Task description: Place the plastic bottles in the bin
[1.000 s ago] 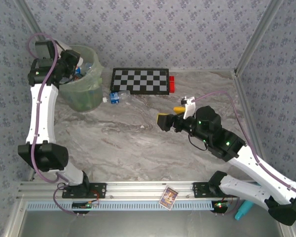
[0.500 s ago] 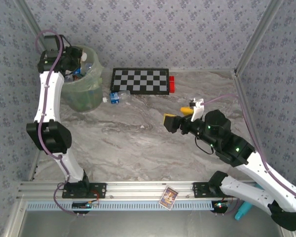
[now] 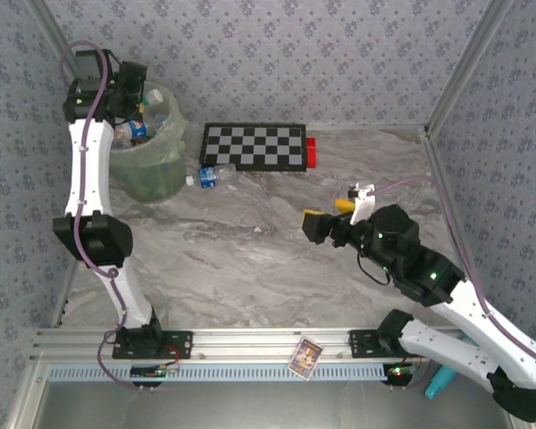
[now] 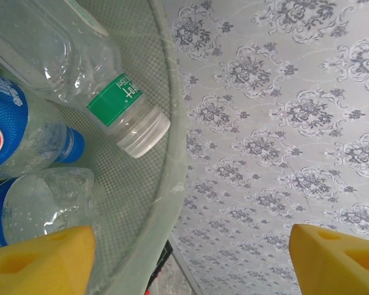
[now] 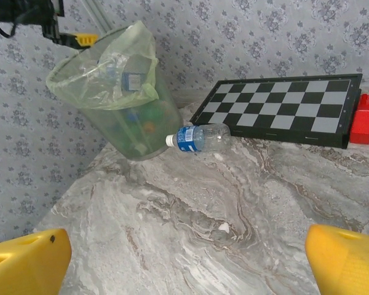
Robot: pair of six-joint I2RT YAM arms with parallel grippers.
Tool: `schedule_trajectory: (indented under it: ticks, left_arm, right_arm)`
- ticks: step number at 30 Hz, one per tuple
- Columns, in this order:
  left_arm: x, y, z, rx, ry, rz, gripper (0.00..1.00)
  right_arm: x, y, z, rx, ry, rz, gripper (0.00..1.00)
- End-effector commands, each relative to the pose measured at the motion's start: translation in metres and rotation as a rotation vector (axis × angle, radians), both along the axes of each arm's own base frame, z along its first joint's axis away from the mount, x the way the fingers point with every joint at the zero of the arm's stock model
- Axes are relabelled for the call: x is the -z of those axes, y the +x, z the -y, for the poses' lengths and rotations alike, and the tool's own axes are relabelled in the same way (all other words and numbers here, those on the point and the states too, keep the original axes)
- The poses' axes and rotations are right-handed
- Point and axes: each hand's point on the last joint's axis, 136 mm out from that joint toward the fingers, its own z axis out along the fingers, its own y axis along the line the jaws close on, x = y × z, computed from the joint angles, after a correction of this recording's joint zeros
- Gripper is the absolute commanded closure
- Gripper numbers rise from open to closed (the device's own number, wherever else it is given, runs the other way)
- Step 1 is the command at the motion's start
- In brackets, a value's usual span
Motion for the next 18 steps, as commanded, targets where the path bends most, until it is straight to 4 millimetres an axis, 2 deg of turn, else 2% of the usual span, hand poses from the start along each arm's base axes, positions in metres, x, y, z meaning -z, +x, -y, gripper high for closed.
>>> schedule_trajectory:
  ticks: [1, 6, 10, 14, 15, 16, 18]
  left_arm:
    - [-0.034, -0.026, -0.006, -0.016, 0.038, 0.044, 0.18]
    - [-0.05, -0.044, -0.001, 0.013, 0.074, 0.07, 0.18]
    - [-0.052, -0.059, 0.015, 0.075, 0.135, 0.07, 0.18]
    - [-0.056, -0.073, 0.048, 0.167, 0.213, 0.117, 0.17]
    - [-0.057, -0.077, 0.058, 0.192, 0.25, 0.127, 0.07]
    - [-0.058, -0.081, 0.066, 0.213, 0.285, 0.13, 0.01]
    - [-0.054, -0.09, 0.087, 0.274, 0.359, 0.121, 0.0]
  right_arm:
    - [-0.003, 0.006, -0.007, -0.015, -0.009, 0.017, 0.01]
    - [-0.004, 0.011, -0.018, -0.041, -0.016, 0.014, 0.01]
    - [-0.004, 0.014, -0.021, -0.042, -0.009, 0.017, 0.01]
    - [-0.001, 0.015, -0.024, -0.051, -0.003, 0.007, 0.01]
    - [0.0, 0.016, -0.025, -0.051, -0.009, 0.004, 0.01]
    - [0.001, 0.016, -0.025, -0.053, -0.014, 0.001, 0.0]
    - [0.003, 0.015, -0.026, -0.068, -0.033, 0.0, 0.01]
